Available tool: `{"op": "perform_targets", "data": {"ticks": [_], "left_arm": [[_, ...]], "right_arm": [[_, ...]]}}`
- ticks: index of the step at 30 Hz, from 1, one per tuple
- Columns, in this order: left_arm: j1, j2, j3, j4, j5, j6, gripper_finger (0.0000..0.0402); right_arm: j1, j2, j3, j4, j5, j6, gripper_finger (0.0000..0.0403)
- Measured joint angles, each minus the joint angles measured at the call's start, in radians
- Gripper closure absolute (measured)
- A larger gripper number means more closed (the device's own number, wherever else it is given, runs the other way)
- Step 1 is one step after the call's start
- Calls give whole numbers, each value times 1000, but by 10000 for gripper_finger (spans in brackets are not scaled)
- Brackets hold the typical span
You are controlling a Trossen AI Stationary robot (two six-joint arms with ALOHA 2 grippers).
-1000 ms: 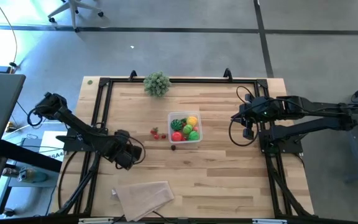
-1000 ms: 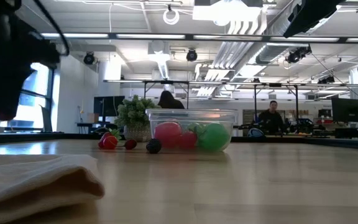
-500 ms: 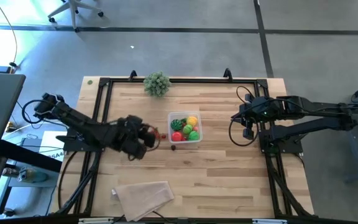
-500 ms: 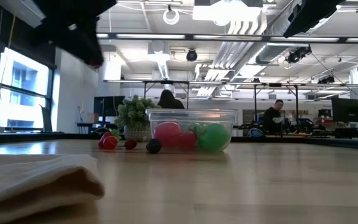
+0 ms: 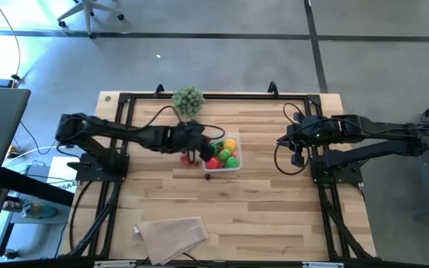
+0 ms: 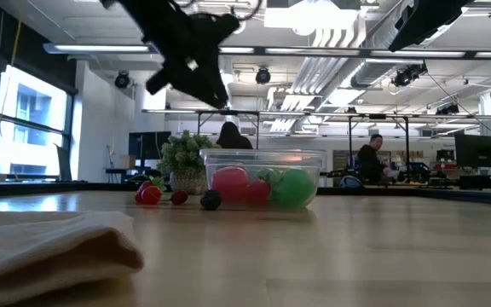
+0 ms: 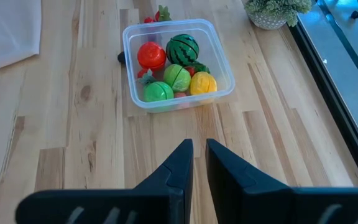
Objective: Pick and placing Produce into tupperware
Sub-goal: Put the bottom red cherry into the transparent bin
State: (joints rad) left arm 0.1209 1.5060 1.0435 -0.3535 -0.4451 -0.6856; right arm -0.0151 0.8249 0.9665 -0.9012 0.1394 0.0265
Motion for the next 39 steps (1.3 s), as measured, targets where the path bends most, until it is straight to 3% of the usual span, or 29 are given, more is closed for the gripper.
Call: {"op": "perform_targets", "data": {"ticks": [5, 15, 39], "left_arm": [[56, 114, 0, 88, 96, 9, 305], [116, 230, 45, 118, 143, 54, 305], [122, 247, 43, 106, 168, 26, 305]], "right_arm": [[0, 0, 0, 0, 0, 0, 368], [0, 0, 0, 0, 0, 0, 368], [0, 0, 0, 0, 0, 0, 368]]}}
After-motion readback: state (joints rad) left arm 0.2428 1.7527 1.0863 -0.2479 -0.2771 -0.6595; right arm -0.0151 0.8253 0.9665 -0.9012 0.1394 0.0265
